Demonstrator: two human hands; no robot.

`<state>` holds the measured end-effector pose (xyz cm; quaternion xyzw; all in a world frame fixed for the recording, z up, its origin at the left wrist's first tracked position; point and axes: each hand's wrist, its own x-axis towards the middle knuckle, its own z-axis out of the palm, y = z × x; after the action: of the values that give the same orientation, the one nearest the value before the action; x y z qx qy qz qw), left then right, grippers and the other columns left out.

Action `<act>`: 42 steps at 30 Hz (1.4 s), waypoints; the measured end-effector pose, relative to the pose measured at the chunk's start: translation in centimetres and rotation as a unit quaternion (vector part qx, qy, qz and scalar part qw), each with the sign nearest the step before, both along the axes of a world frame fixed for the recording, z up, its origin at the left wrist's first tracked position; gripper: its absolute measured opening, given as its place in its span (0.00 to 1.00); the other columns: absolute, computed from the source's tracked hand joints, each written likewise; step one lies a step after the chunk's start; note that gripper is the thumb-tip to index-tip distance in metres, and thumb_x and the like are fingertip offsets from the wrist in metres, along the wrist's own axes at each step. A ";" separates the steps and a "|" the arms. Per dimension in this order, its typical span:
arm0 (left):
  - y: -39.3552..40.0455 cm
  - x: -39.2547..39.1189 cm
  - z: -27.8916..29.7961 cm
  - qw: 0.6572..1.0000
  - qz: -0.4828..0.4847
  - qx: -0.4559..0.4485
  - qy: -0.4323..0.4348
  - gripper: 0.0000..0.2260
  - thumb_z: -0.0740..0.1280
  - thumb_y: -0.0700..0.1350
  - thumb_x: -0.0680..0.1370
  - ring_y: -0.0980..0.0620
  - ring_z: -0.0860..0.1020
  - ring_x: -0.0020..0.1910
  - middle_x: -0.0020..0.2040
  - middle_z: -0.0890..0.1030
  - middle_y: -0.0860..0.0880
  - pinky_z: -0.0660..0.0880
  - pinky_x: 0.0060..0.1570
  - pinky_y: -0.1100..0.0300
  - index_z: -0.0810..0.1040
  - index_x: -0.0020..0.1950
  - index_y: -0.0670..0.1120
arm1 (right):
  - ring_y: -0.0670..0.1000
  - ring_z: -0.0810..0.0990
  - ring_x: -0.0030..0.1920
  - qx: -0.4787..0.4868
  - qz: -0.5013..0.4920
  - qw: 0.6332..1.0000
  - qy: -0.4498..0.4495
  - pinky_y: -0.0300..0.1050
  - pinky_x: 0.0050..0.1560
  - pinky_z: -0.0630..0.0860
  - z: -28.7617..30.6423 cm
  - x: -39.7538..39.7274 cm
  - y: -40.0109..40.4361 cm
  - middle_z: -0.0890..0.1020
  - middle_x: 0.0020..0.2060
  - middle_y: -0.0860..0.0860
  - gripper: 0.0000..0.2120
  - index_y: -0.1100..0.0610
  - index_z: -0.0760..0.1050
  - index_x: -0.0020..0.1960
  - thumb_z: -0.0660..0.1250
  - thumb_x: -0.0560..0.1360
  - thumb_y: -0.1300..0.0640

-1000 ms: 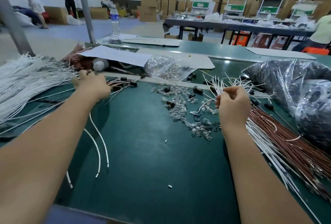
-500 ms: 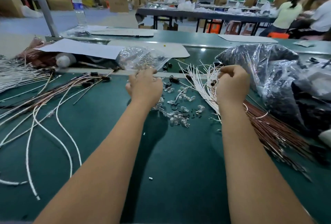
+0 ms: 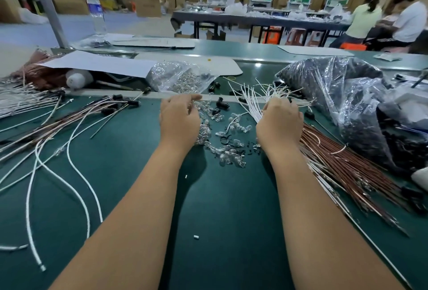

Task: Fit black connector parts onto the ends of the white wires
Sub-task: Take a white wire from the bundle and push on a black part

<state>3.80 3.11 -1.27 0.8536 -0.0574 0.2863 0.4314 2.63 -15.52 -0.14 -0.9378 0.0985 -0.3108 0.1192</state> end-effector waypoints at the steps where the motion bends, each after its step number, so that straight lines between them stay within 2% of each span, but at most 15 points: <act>1: 0.0 0.0 0.0 1.000 0.009 0.008 -0.022 0.20 0.58 0.33 0.77 0.42 0.69 0.62 0.53 0.79 0.51 0.67 0.62 0.49 0.76 0.64 0.50 | 0.54 0.71 0.47 0.008 0.011 0.999 -0.039 0.47 0.49 0.66 0.2 0.0 0.1 0.76 0.44 0.54 0.11 0.59 0.72 0.50 0.58 0.73 0.70; 4: -0.2 -0.2 0.2 0.996 0.009 0.063 -0.066 0.27 0.58 0.33 0.78 0.49 0.59 0.72 0.73 0.67 0.56 0.58 0.70 0.51 0.68 0.71 0.59 | 0.54 0.73 0.41 0.008 0.087 0.991 -0.100 0.47 0.46 0.70 0.5 -0.1 0.8 0.76 0.39 0.53 0.11 0.59 0.71 0.47 0.58 0.72 0.74; 7: -0.8 -0.3 0.2 0.984 0.007 0.157 -0.080 0.27 0.59 0.37 0.78 0.51 0.53 0.75 0.77 0.58 0.59 0.47 0.70 0.54 0.64 0.72 0.63 | 0.53 0.73 0.38 0.001 0.152 0.982 -0.115 0.44 0.40 0.67 0.4 -0.1 1.5 0.75 0.36 0.53 0.11 0.60 0.71 0.46 0.59 0.73 0.74; 9: -0.7 0.0 0.1 0.983 0.001 0.169 -0.072 0.21 0.58 0.39 0.80 0.50 0.59 0.72 0.72 0.68 0.55 0.50 0.66 0.55 0.70 0.69 0.58 | 0.54 0.73 0.37 0.009 0.158 0.978 -0.135 0.45 0.40 0.68 0.4 -0.1 1.6 0.76 0.36 0.54 0.11 0.60 0.71 0.46 0.59 0.73 0.74; 11: -0.1 0.3 -0.1 0.987 -0.013 0.146 -0.067 0.14 0.59 0.40 0.81 0.48 0.71 0.60 0.56 0.80 0.52 0.60 0.58 0.55 0.77 0.62 0.51 | 0.54 0.73 0.37 0.023 0.138 0.976 -0.165 0.44 0.40 0.66 0.4 -0.1 1.4 0.76 0.36 0.54 0.10 0.61 0.71 0.46 0.59 0.73 0.73; 13: 0.4 0.4 -0.3 0.994 -0.056 0.073 -0.056 0.10 0.60 0.38 0.81 0.49 0.75 0.42 0.42 0.79 0.51 0.68 0.43 0.58 0.80 0.56 0.45 | 0.53 0.73 0.38 0.028 0.091 0.980 -0.172 0.44 0.42 0.65 0.5 -0.1 1.0 0.76 0.36 0.53 0.09 0.60 0.71 0.46 0.59 0.74 0.72; 16: 0.7 0.2 -0.1 0.996 -0.087 -0.023 -0.023 0.07 0.65 0.38 0.79 0.59 0.72 0.29 0.37 0.79 0.52 0.67 0.31 0.68 0.82 0.53 0.43 | 0.53 0.75 0.42 0.009 0.054 0.989 -0.135 0.46 0.49 0.69 0.3 0.0 0.8 0.78 0.39 0.52 0.10 0.59 0.74 0.50 0.60 0.73 0.70; 22: -0.1 -0.6 0.7 0.976 -0.168 -0.137 -0.002 0.09 0.71 0.36 0.75 0.52 0.83 0.40 0.41 0.85 0.46 0.79 0.47 0.62 0.82 0.53 0.46 | 0.47 0.74 0.47 -0.057 0.213 0.974 -0.052 0.40 0.49 0.56 -0.6 0.1 2.8 0.82 0.48 0.47 0.08 0.53 0.79 0.54 0.63 0.79 0.55; 24: -0.1 -0.4 0.7 0.975 -0.164 -0.149 0.010 0.10 0.70 0.38 0.76 0.49 0.80 0.33 0.41 0.85 0.49 0.78 0.40 0.60 0.82 0.55 0.47 | 0.47 0.71 0.44 -0.078 0.219 0.972 -0.025 0.42 0.50 0.60 -0.9 0.3 3.2 0.80 0.45 0.49 0.07 0.55 0.79 0.50 0.62 0.79 0.55; 27: 0.5 0.2 0.4 0.983 -0.101 -0.151 0.011 0.09 0.65 0.41 0.79 0.53 0.75 0.30 0.42 0.84 0.52 0.75 0.32 0.61 0.80 0.58 0.46 | 0.49 0.73 0.42 -0.024 0.186 0.982 -0.002 0.41 0.45 0.69 -0.8 0.5 2.8 0.77 0.41 0.51 0.09 0.59 0.79 0.48 0.61 0.80 0.59; 30: 1.4 1.1 0.1 0.988 0.023 -0.151 0.023 0.12 0.59 0.39 0.80 0.54 0.76 0.32 0.44 0.83 0.52 0.73 0.31 0.63 0.80 0.58 0.47 | 0.51 0.76 0.40 0.073 0.137 0.988 0.014 0.40 0.35 0.67 -0.2 1.5 2.2 0.78 0.39 0.52 0.12 0.60 0.78 0.45 0.57 0.81 0.61; 33: 1.9 1.7 0.0 0.982 0.094 -0.151 0.057 0.19 0.56 0.33 0.75 0.51 0.78 0.52 0.57 0.81 0.50 0.74 0.48 0.60 0.77 0.61 0.47 | 0.52 0.73 0.37 0.132 0.156 0.977 0.064 0.43 0.33 0.64 0.6 3.4 2.6 0.75 0.36 0.52 0.13 0.59 0.74 0.44 0.54 0.82 0.59; 37: 2.1 1.9 0.0 0.982 0.118 -0.114 0.093 0.21 0.57 0.32 0.70 0.46 0.75 0.57 0.56 0.80 0.48 0.74 0.56 0.51 0.78 0.56 0.48 | 0.54 0.72 0.42 0.150 0.240 0.951 0.123 0.48 0.44 0.69 1.8 6.3 4.3 0.76 0.41 0.53 0.13 0.58 0.71 0.42 0.53 0.83 0.57; 40: 1.7 1.8 -0.2 0.984 0.107 -0.021 0.139 0.15 0.59 0.37 0.70 0.41 0.75 0.54 0.54 0.80 0.46 0.73 0.57 0.47 0.79 0.49 0.50 | 0.57 0.70 0.65 0.138 0.278 0.931 0.192 0.54 0.67 0.65 1.7 8.0 5.1 0.74 0.65 0.57 0.13 0.56 0.70 0.42 0.53 0.83 0.57; 42: 1.4 1.5 -0.1 0.983 0.092 0.017 0.159 0.14 0.59 0.40 0.69 0.41 0.76 0.53 0.52 0.80 0.47 0.73 0.58 0.47 0.79 0.47 0.52 | 0.55 0.72 0.62 0.171 0.296 0.907 0.246 0.50 0.65 0.65 1.2 8.5 5.1 0.75 0.63 0.55 0.14 0.53 0.71 0.41 0.53 0.83 0.55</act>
<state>5.35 4.52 -1.39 0.8972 0.0857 0.1845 0.3919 11.17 -10.43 1.05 -0.9357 -0.1057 0.0007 0.3366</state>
